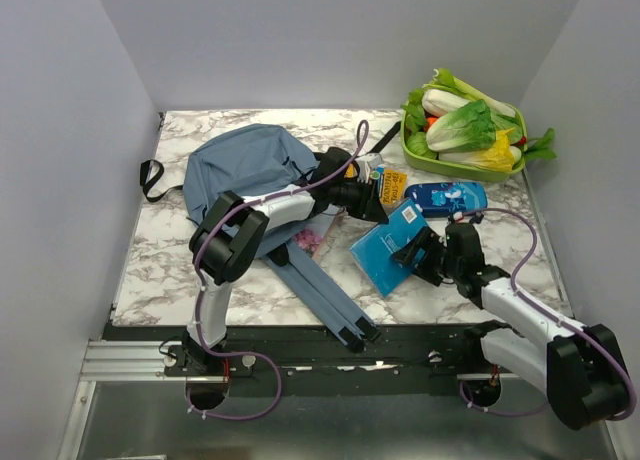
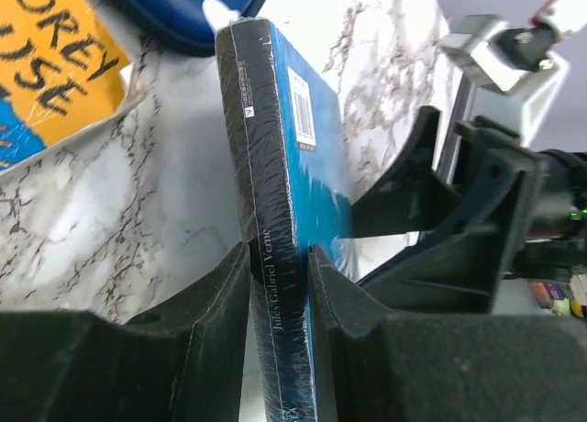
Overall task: Pack the student bag
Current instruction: Pick up the book from the center of the board.
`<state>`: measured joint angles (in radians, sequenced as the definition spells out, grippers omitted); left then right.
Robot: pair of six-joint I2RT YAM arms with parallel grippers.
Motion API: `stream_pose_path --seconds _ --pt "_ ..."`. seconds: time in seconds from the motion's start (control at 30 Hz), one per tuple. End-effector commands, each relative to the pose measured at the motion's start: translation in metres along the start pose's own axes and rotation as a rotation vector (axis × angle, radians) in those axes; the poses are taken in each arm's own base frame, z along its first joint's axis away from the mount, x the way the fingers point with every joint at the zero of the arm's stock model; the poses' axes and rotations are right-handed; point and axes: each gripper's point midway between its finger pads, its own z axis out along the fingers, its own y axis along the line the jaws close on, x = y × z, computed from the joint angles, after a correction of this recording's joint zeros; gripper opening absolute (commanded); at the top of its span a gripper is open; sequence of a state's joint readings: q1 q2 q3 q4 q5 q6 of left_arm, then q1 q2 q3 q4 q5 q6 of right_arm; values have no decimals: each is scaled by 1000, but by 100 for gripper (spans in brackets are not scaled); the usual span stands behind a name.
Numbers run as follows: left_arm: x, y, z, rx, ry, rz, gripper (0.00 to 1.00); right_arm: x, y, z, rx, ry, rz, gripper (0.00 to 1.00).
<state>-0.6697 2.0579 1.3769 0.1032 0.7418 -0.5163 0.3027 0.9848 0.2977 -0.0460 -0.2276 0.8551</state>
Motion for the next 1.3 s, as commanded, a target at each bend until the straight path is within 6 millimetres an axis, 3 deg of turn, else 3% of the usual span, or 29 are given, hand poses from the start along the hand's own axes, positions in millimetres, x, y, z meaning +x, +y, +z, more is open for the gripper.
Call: stream_pose_path --seconds 0.0,0.13,0.37,0.77,1.27 --pt "-2 -105 -15 289 74 67 11 -42 71 1 -236 -109 -73 92" --pt "-8 -110 -24 293 61 66 10 -43 81 8 -279 -88 -63 100" --pt "3 -108 -24 307 76 10 10 -50 108 5 -440 -123 -38 100" --pt "20 -108 -20 318 116 -15 11 -53 107 7 -452 -150 8 100" --pt "24 -97 -14 278 132 -31 12 -60 119 -18 -525 -222 33 100"
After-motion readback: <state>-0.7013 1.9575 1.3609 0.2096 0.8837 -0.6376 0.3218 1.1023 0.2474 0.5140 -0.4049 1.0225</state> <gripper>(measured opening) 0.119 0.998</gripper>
